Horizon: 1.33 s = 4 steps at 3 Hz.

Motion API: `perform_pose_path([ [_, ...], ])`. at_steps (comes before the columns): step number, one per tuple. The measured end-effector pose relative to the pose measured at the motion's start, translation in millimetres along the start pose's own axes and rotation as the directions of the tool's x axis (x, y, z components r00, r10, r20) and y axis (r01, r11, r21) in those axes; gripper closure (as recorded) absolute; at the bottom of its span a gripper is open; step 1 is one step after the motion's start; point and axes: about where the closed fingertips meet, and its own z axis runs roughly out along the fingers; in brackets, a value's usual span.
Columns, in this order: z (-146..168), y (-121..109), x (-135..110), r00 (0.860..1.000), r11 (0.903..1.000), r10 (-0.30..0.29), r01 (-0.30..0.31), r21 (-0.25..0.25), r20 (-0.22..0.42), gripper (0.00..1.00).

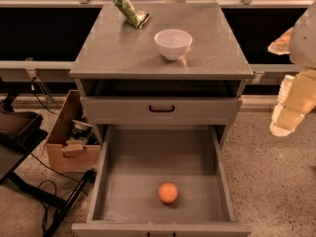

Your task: Pick orange from middle drawer and place on counter

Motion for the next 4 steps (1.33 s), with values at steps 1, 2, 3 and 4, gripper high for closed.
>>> perform_pose_path([
  [1, 1.6, 1.8, -2.6, 1.0, 0.9998, 0.008, -0.009, 0.02, 0.014, 0.0],
  [2, 29.9, 4.8, -5.5, 0.999, 0.9984, 0.03, -0.031, 0.047, 0.031, 0.0],
  [3, 69.0, 2.5, -7.0, 0.998, 0.9953, 0.058, -0.061, 0.075, 0.029, 0.0],
  [4, 142.7, 6.7, -0.2, 0.993, 0.9922, 0.11, -0.112, 0.055, 0.029, 0.0],
])
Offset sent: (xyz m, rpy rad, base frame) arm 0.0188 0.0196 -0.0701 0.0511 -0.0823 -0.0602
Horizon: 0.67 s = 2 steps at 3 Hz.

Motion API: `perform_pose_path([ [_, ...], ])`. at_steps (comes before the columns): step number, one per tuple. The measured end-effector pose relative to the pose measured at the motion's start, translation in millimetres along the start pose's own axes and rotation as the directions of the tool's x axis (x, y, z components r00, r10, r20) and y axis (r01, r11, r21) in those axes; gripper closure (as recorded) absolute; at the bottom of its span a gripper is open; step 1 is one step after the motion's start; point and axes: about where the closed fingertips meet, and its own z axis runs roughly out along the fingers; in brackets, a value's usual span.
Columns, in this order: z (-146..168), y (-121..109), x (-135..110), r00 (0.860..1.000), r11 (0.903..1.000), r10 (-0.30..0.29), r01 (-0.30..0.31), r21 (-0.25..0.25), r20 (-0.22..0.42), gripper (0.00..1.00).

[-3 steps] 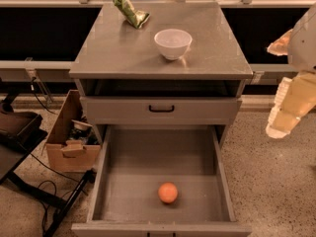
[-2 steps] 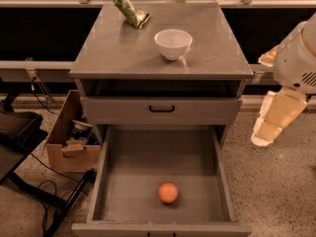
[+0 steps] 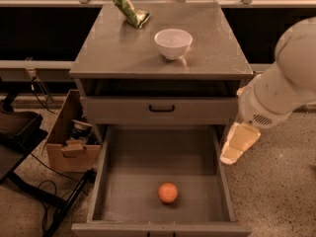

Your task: Pick orange from middle drawer and place on counter

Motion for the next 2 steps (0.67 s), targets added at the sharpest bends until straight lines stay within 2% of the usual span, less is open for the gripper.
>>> perform_pose_path([
  [1, 82.6, -2.7, -9.4, 0.999, 0.9993, 0.035, -0.034, -0.015, 0.037, 0.0],
  [2, 161.5, 2.1, -26.1, 0.992, 0.9951, 0.084, -0.078, -0.06, 0.098, 0.0],
])
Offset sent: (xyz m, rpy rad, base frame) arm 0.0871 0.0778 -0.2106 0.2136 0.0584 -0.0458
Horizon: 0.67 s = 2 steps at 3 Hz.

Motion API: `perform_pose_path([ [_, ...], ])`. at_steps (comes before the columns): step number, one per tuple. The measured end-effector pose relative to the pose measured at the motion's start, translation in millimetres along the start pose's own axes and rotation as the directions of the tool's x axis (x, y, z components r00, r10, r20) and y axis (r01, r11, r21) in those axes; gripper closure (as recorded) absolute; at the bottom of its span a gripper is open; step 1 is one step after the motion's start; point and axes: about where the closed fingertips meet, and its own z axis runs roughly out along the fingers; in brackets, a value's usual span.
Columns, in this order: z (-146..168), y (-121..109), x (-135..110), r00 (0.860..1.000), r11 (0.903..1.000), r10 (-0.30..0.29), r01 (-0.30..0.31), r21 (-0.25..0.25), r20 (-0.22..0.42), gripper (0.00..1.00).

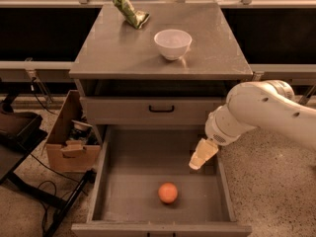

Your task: Pick orange from middle drawer and place on counter

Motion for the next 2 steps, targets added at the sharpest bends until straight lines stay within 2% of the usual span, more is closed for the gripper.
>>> perform_pose_path([
  [1, 2.8, 2.1, -2.8, 1.0, 1.0, -0.005, 0.005, 0.007, 0.006, 0.0],
  [2, 79.9, 36.4, -6.0, 0.998, 0.9983, -0.029, 0.032, -0.048, 0.05, 0.0],
])
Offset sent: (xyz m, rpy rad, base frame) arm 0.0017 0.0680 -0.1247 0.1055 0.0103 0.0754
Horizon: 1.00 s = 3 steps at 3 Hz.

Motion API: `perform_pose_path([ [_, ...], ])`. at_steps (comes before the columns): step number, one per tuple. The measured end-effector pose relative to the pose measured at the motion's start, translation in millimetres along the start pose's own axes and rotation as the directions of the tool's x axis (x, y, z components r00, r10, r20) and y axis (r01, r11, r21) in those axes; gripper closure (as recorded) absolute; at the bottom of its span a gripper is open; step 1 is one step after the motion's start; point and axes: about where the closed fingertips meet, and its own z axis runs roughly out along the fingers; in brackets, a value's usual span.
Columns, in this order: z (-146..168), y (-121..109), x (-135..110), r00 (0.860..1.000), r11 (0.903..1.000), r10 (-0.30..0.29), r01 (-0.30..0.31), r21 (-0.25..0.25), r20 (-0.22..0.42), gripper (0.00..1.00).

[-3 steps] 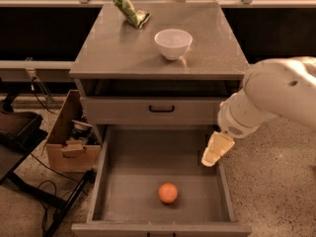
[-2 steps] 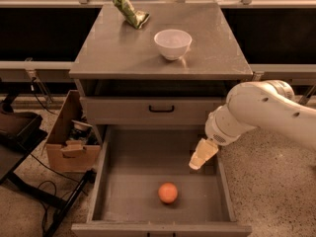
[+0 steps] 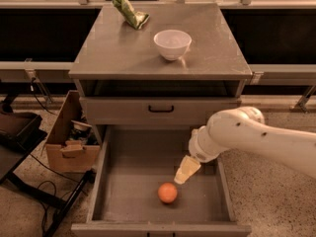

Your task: Pick orange from middle drawer and place on counter

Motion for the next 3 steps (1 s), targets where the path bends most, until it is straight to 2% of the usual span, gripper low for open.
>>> perform_pose_path([
  [1, 63.8, 16.9, 5.8, 0.999, 0.9994, -0.013, 0.015, -0.031, 0.041, 0.0],
  [2, 111.3, 21.6, 11.6, 0.995, 0.9989, -0.013, 0.017, -0.045, 0.095, 0.0],
  [3, 167.1, 25.3, 30.8, 0.989, 0.9954, -0.034, 0.046, -0.084, 0.145, 0.0],
])
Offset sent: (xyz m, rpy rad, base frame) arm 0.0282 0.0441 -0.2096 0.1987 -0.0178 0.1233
